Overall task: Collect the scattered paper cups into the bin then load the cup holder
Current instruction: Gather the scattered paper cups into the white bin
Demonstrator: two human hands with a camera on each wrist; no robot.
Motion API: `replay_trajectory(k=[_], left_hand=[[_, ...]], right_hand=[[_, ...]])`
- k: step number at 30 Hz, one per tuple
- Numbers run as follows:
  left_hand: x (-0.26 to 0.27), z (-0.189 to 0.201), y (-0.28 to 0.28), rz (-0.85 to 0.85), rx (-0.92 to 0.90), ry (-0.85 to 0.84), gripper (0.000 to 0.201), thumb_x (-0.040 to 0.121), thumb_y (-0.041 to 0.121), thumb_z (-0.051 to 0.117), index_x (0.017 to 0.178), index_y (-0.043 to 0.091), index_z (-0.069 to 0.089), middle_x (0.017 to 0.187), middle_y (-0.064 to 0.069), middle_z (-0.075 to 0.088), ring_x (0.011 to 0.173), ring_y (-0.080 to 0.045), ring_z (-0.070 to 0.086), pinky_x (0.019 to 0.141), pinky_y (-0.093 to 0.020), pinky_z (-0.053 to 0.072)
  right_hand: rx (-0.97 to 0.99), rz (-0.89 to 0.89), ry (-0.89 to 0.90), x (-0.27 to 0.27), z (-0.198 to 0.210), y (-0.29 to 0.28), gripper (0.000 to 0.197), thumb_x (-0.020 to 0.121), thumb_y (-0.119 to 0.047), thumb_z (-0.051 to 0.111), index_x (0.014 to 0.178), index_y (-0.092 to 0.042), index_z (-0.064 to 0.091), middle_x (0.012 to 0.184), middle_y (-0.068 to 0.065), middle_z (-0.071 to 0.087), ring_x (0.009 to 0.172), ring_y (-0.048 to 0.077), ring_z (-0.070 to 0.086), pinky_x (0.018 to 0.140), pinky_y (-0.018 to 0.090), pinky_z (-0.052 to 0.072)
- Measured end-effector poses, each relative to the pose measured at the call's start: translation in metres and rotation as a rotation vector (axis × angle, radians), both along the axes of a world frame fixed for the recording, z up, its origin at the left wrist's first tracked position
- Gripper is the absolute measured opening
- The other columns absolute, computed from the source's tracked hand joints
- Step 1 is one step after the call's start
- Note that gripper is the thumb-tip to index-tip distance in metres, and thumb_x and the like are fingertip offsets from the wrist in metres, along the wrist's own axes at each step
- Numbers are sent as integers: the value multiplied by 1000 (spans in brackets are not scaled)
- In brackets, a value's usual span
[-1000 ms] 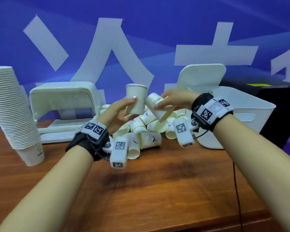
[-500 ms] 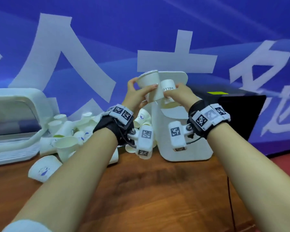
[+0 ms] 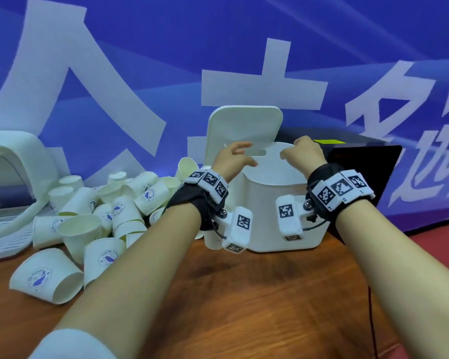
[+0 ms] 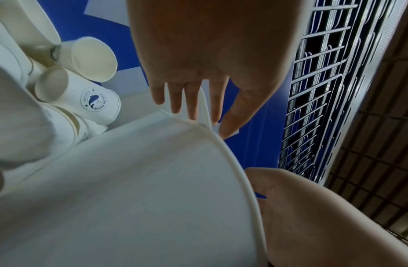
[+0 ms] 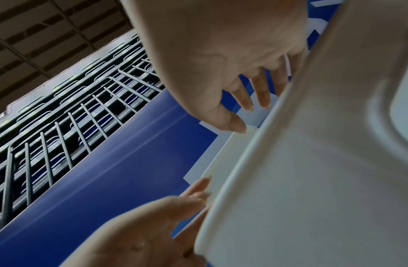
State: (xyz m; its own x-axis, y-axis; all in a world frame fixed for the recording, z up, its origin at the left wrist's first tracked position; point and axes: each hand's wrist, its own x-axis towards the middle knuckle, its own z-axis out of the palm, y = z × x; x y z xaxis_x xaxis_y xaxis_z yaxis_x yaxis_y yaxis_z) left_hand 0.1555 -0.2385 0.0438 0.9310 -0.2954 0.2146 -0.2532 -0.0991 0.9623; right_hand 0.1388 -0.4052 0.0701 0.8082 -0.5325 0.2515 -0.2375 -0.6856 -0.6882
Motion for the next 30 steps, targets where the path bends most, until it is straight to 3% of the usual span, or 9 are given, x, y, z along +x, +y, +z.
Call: replay_trajectory(k=[2, 4, 5, 8, 11, 16, 23, 28, 30], left_hand=[[-2, 0, 12, 33, 5, -21, 50, 80, 3, 66, 127, 19, 58, 129, -9, 55, 109, -18, 53, 87, -26, 36], [-5, 2, 25, 68, 2, -37, 47, 80, 1, 64, 123, 18, 61, 122, -8, 60, 111, -19, 56, 87, -26, 38], [-6, 3, 33, 81, -5, -47, 45, 79, 1, 63, 121, 18, 63, 119, -7, 62, 112, -19, 57, 87, -27, 39], [-14, 7, 62, 128, -5, -66, 38, 79, 2, 61, 113, 17, 67, 106, 0, 67, 104, -13, 59, 79, -23, 41], [-22, 3, 93, 144, 27, -52, 32, 81, 3, 61, 108, 17, 68, 109, -1, 66, 100, -13, 58, 69, -19, 38], [-29, -20, 129, 136, 137, 104, 22, 81, 3, 62, 91, 22, 69, 105, -8, 66, 99, -18, 57, 71, -23, 40], [-24, -47, 157, 149, 376, 99, 23, 76, -1, 69, 91, 16, 71, 89, 8, 63, 89, -7, 50, 78, -18, 37], [-15, -59, 163, 256, 488, 44, 27, 74, -1, 71, 96, 15, 67, 104, -5, 65, 97, -16, 56, 78, -23, 41], [-12, -65, 162, 306, 586, 38, 34, 76, 6, 73, 107, 16, 64, 113, -5, 62, 95, -18, 56, 75, -25, 44]], right_hand=[[-25, 60, -56, -4, 2, 7, 33, 83, -13, 56, 115, -4, 57, 118, 15, 57, 114, 35, 50, 87, 35, 43], [-59, 128, -91, -9, 7, 20, 7, 81, -11, 56, 87, -10, 59, 88, 9, 56, 92, 32, 48, 66, 30, 40], [-68, 168, -91, -11, 9, 28, 7, 80, -12, 57, 86, -9, 59, 87, 8, 57, 91, 32, 50, 65, 28, 40], [-44, 271, -128, -21, 13, 52, 33, 83, -14, 60, 116, -10, 64, 118, 9, 64, 112, 27, 57, 90, 30, 44], [7, 385, -191, -33, 9, 78, 35, 86, -11, 59, 121, -10, 62, 119, 7, 64, 110, 21, 58, 85, 24, 41], [-36, 494, -157, -42, -13, 123, 35, 84, -9, 59, 118, -12, 62, 118, 5, 63, 111, 19, 58, 89, 23, 42], [-209, 537, 28, -39, -41, 152, 35, 84, -12, 61, 119, -12, 61, 120, 6, 63, 109, 19, 58, 82, 22, 39], [-278, 522, 194, -32, -58, 151, 53, 85, -22, 66, 134, -11, 50, 135, 11, 51, 121, 24, 51, 89, 26, 38], [-300, 512, 270, -29, -65, 151, 63, 85, -29, 68, 140, -11, 42, 139, 12, 46, 124, 26, 48, 89, 27, 38]])
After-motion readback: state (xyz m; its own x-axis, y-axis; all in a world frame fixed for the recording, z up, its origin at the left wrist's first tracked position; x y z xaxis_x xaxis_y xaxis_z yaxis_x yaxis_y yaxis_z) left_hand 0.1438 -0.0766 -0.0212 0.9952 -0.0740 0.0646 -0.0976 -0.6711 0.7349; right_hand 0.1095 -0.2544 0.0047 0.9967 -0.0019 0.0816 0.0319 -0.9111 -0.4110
